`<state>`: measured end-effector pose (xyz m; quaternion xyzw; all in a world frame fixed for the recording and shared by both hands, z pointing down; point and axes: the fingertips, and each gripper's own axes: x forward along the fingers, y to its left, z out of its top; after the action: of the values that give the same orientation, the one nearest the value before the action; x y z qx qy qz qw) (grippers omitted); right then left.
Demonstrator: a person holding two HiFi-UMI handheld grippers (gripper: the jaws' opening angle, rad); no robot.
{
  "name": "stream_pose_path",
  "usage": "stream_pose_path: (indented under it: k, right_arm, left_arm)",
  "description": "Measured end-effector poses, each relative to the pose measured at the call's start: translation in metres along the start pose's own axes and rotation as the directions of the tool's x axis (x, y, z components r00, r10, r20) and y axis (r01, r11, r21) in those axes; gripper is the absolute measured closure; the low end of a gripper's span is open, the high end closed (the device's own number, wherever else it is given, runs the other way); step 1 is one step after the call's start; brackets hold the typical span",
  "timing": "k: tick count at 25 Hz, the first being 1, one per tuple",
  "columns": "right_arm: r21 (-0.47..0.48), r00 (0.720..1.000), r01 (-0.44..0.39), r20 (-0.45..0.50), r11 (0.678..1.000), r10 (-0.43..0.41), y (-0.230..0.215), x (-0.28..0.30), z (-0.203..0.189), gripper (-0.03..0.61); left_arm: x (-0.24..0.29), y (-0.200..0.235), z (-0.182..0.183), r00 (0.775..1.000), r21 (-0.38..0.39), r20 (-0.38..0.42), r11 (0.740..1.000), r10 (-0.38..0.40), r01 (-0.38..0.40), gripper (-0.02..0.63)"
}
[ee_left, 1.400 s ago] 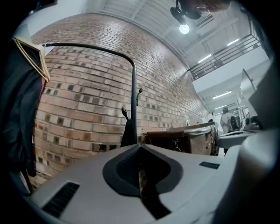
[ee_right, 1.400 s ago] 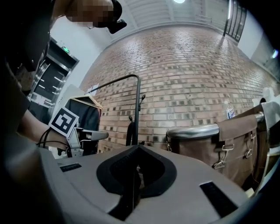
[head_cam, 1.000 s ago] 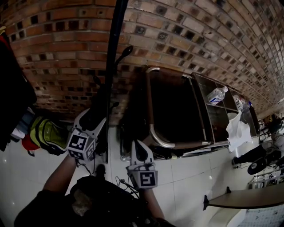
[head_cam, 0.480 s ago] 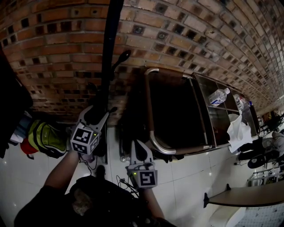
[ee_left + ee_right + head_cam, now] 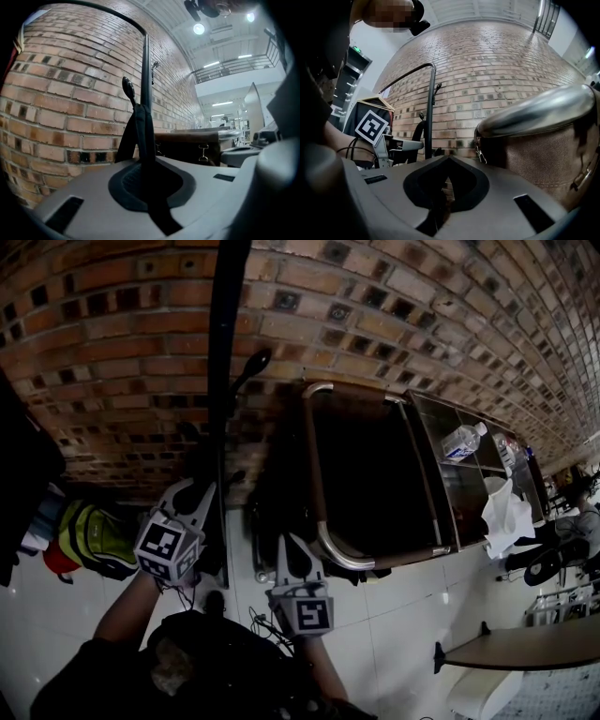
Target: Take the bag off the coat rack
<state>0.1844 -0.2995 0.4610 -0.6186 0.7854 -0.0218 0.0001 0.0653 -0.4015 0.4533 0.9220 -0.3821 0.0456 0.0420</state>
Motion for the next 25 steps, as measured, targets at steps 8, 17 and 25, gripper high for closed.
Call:
stream_pose_path:
  k: [8, 17, 25]
  right_arm:
    - [0.005, 1.000, -0.001, 0.006, 1.000, 0.001, 0.003, 0.013, 0.000, 0.571]
    - [-0.017, 1.000, -0.005, 0.023, 1.000, 0.005, 0.002, 0.021, 0.008, 0.571]
    - [-0.019, 0.999, -0.006, 0.032, 1.000, 0.007, -0.002, 0.026, 0.013, 0.571]
  left_arm:
    - [-0.020, -0.011, 0.039, 0.988, -0.103, 0.085, 0.985, -0.130, 0.138, 0.588]
    - [-0.030, -0.006, 0.097, 0.964, -0.174, 0.177, 0.957, -0.201, 0.232, 0.591]
    - [-0.026, 0.003, 0.130, 0.953, -0.207, 0.191, 0.939, -0.235, 0.273, 0.591]
